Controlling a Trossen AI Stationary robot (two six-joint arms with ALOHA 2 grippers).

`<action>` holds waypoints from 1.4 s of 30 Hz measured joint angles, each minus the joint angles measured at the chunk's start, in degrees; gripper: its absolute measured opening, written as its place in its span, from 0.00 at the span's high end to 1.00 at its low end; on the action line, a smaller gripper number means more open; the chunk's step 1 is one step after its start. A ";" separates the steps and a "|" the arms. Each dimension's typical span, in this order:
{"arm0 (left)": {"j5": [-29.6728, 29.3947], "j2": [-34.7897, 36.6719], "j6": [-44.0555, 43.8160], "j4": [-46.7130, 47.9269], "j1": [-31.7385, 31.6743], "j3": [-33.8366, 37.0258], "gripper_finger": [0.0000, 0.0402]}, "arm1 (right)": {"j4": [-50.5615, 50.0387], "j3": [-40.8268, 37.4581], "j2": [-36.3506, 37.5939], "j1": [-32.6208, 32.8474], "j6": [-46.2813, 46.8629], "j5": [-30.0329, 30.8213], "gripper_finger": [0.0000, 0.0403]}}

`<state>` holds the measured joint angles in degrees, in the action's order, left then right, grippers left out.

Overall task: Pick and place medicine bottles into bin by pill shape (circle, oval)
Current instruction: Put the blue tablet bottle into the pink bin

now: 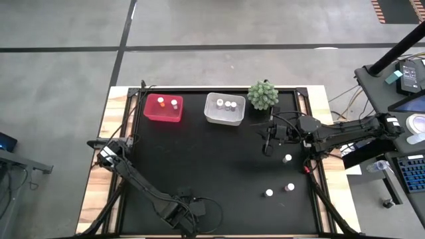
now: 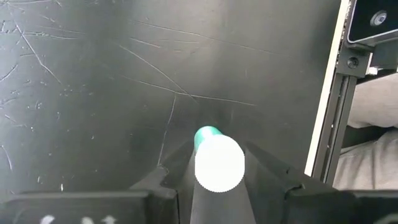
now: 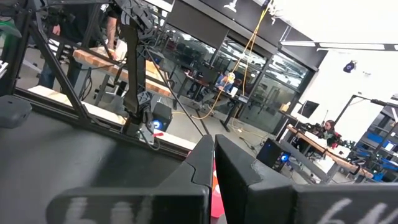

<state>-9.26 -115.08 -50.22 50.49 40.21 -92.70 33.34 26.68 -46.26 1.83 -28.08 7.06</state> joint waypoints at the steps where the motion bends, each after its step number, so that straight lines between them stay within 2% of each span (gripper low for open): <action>1: 0.02 0.36 -0.01 0.64 -0.02 -0.10 0.76 | 0.00 0.00 0.00 0.00 0.01 -0.01 0.98; 6: 0.15 4.59 0.71 7.88 -1.75 -0.47 0.76 | 0.00 0.02 -0.02 0.00 0.46 -0.01 0.98; 11: -0.86 11.75 2.93 14.87 -5.38 -0.30 0.76 | -0.03 0.02 -0.02 0.00 1.28 0.00 0.98; 15: -5.99 18.12 7.84 22.11 -10.39 0.60 0.76 | -0.07 0.02 -0.02 0.00 2.67 -0.01 0.98; 18: -9.10 22.78 13.12 24.87 -16.41 1.40 0.76 | -0.23 0.02 -0.02 0.00 2.75 -0.01 0.98; 28: -9.31 35.18 31.57 22.78 -42.25 10.62 0.76 | -0.44 0.02 -0.02 0.02 2.67 -0.01 0.98; 35: -9.18 40.34 35.72 17.40 -61.50 19.97 0.76 | -0.36 0.02 -0.02 0.00 -0.44 -0.01 0.98; 42: -7.28 41.45 39.59 10.18 -77.92 27.72 0.76 | 0.13 0.02 -0.02 -0.17 -2.62 -0.01 0.98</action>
<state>-16.53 -73.64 -10.63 60.67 -37.72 -64.98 33.47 26.70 -46.28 1.65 -30.69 7.05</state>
